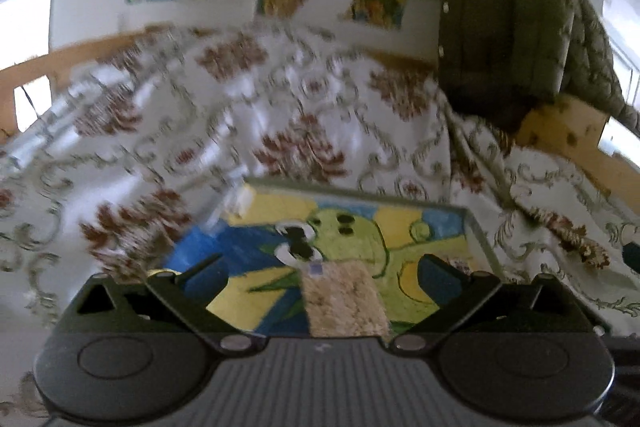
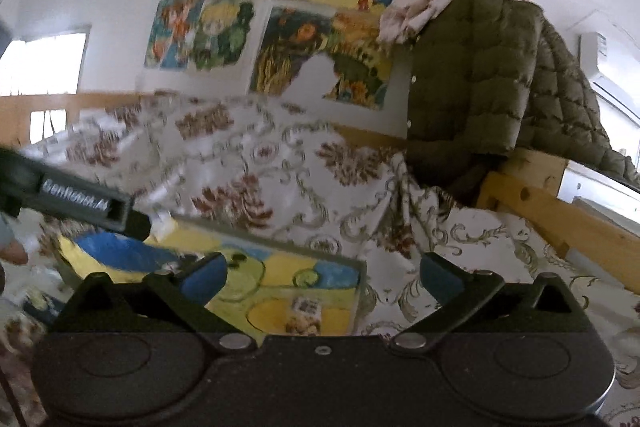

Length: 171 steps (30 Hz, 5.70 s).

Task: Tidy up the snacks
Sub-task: 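Lift both tools away from the tray back over the snacks, then move the left tool to the green tube while the right tool reaches the white packet, then close the left tool on the green tube while the right tool grasps the white packet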

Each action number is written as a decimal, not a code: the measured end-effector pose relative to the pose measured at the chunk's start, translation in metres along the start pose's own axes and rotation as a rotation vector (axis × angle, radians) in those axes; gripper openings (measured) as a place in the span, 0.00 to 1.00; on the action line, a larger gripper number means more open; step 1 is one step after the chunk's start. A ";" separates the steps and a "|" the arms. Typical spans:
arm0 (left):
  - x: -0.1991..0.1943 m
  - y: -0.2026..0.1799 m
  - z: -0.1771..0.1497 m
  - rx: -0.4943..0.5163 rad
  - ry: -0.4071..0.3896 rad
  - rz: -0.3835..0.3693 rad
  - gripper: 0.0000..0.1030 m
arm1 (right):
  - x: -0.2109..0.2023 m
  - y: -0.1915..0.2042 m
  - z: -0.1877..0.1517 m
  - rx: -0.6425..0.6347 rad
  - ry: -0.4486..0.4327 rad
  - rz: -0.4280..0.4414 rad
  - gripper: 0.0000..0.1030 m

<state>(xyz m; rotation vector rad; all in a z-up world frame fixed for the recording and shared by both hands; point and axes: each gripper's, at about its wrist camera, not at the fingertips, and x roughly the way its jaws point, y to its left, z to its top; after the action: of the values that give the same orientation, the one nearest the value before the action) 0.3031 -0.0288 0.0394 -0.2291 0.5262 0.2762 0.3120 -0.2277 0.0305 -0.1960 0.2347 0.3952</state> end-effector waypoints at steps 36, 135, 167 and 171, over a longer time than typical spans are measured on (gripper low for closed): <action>-0.190 0.064 -0.107 0.128 -0.144 -0.007 1.00 | -0.214 0.066 -0.041 0.088 -0.038 -0.044 0.99; -0.128 0.054 -0.156 0.718 0.123 -0.288 0.96 | -0.114 0.171 -0.121 -0.718 0.107 -0.019 0.93; -0.038 0.019 -0.139 0.759 0.429 -0.393 0.36 | -0.051 0.120 -0.105 -0.486 0.121 0.280 0.35; -0.033 0.012 -0.141 0.804 0.450 -0.376 0.36 | -0.041 0.121 -0.109 -0.539 0.104 0.294 0.37</action>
<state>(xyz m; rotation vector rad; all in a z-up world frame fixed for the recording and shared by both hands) 0.2073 -0.0642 -0.0639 0.4031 0.9792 -0.3715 0.2057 -0.1581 -0.0804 -0.7183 0.2565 0.7382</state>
